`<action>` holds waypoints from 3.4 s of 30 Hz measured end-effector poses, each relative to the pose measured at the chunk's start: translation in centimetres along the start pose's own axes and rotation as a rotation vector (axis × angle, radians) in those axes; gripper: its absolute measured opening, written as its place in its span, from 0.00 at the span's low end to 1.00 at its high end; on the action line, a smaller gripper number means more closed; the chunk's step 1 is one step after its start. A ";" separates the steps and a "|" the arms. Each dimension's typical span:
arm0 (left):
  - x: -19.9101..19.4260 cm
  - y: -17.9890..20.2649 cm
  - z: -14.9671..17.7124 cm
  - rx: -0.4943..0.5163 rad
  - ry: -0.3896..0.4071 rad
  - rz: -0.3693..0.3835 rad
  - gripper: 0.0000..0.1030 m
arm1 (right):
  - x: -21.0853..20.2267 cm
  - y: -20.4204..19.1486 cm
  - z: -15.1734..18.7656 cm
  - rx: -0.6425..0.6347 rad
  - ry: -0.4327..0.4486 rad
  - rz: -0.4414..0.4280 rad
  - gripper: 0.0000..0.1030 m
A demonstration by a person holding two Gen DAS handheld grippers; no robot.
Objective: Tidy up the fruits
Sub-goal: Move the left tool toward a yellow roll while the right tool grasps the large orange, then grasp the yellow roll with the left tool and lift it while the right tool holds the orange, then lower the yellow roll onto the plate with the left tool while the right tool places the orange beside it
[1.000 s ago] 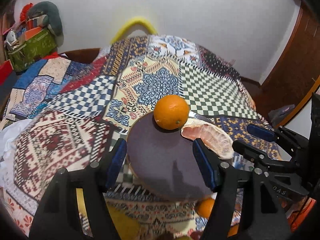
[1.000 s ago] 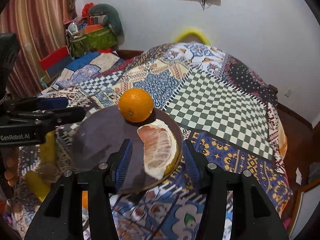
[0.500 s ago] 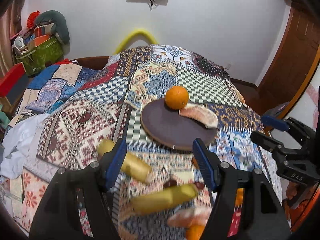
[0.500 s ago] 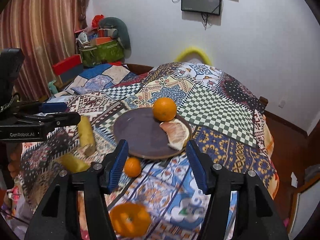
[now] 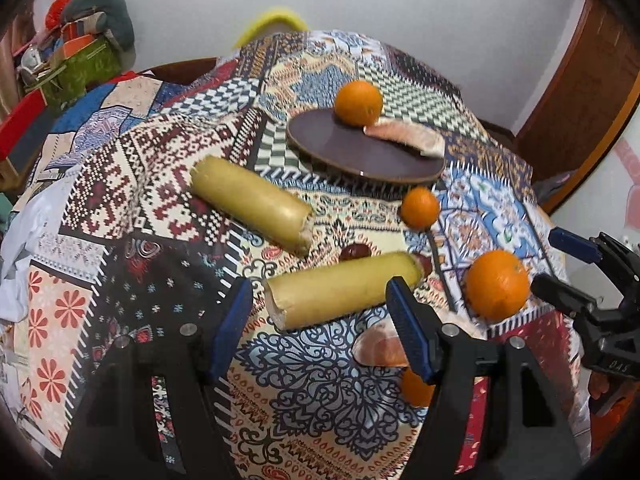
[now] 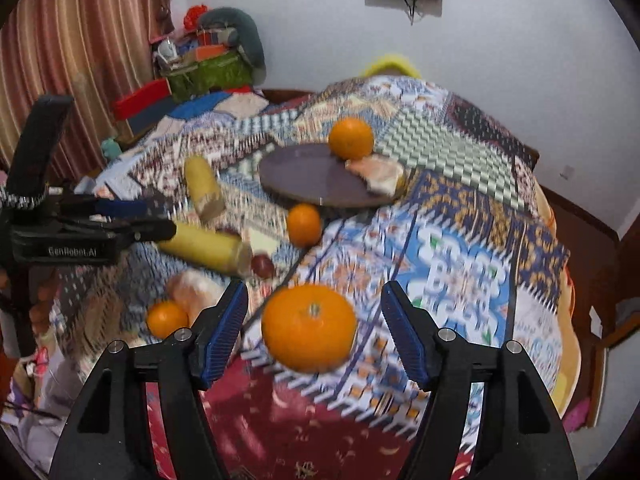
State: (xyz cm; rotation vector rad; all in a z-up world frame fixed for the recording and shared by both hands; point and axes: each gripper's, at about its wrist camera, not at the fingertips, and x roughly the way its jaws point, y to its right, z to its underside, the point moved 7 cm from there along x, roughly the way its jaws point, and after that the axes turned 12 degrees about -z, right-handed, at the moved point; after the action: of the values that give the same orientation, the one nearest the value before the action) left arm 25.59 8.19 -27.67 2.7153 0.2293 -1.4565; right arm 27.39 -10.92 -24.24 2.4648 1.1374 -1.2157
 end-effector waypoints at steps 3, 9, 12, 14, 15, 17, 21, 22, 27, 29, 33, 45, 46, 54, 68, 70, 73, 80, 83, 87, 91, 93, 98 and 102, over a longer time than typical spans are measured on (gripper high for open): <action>0.9 0.5 0.0 0.022 -0.011 -0.005 0.67 | 0.7 -0.1 1.2 0.018 -0.027 -0.004 0.64; 2.2 1.2 -1.0 0.056 -0.006 -0.004 0.71 | 2.0 0.2 2.1 0.047 -0.056 -0.010 0.67; 2.9 1.5 -1.1 0.079 -0.011 0.007 0.71 | 2.9 0.3 2.5 0.052 -0.075 -0.012 0.67; 3.1 1.6 -1.1 0.089 -0.009 0.017 0.73 | 3.5 0.3 2.7 0.054 -0.088 -0.017 0.67; 3.1 1.6 -1.2 0.092 -0.008 0.025 0.73 | 3.7 0.3 2.9 0.056 -0.092 -0.021 0.67; 3.2 1.9 -1.2 0.094 -0.007 0.044 0.73 | 4.1 0.4 3.1 0.064 -0.094 -0.027 0.67; 2.9 2.5 -0.8 0.110 0.008 0.063 0.73 | 4.0 0.7 3.1 0.093 -0.074 -0.040 0.63; 2.7 2.6 -0.7 0.113 0.014 0.065 0.73 | 3.9 0.7 3.1 0.099 -0.070 -0.046 0.62; 1.5 3.2 0.3 0.155 0.040 0.045 0.70 | 3.3 0.5 3.3 0.107 -0.064 -0.048 0.61; 1.0 3.3 0.9 0.191 0.044 0.018 0.64 | 2.9 0.4 3.5 0.110 -0.060 -0.055 0.61; 0.5 3.2 1.6 0.245 0.039 -0.019 0.61 | 2.0 0.4 4.0 0.111 -0.052 -0.057 0.61; 2.6 2.0 0.8 0.199 -0.034 0.048 0.56 | 1.4 1.9 4.1 0.164 -0.024 -0.048 0.61; 2.3 1.9 0.9 0.193 -0.028 0.045 0.51 | 1.3 2.0 4.1 0.166 -0.023 -0.047 0.61; -0.9 0.7 2.7 0.140 -0.013 0.052 0.26 | 0.0 1.4 4.0 0.160 0.000 -0.043 0.61; 2.0 3.4 1.3 0.302 -0.089 0.022 0.40 | -0.5 1.7 4.5 0.175 -0.002 -0.043 0.61; 2.8 4.1 0.5 0.302 -0.105 0.045 0.40 | -0.2 2.2 4.5 0.180 -0.004 -0.041 0.61; 4.3 5.0 0.3 0.327 -0.127 0.038 0.42 | 0.2 2.8 4.4 0.186 -0.007 -0.037 0.61; 4.6 5.3 0.1 0.317 -0.088 0.001 0.41 | 0.9 4.1 4.3 0.204 -0.012 -0.041 0.61; 3.7 4.6 0.0 0.285 -0.079 0.000 0.37 | 0.9 4.2 3.8 0.197 -0.010 -0.036 0.61; 1.5 3.2 -0.6 0.230 -0.044 0.014 0.35 | 0.4 4.2 3.0 0.181 0.009 -0.026 0.61; -1.2 2.2 -1.5 0.195 0.017 0.020 0.33 | -0.3 4.2 1.4 0.165 0.040 -0.018 0.61; -2.5 1.8 -2.2 0.173 0.050 0.027 0.32 | -0.7 4.0 0.5 0.152 0.058 -0.013 0.61; -4.7 1.2 -4.0 0.134 0.118 0.039 0.32 | -1.3 3.9 -1.9 0.127 0.108 -0.008 0.61; -5.3 1.4 -5.6 0.121 0.154 0.049 0.32 | -1.3 4.0 -3.5 0.113 0.132 0.000 0.61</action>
State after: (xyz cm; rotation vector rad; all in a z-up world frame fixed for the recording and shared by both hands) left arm 27.53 6.86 -20.20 2.9101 0.0826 -1.2908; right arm 31.78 -12.86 -21.65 2.6647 1.1296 -1.1630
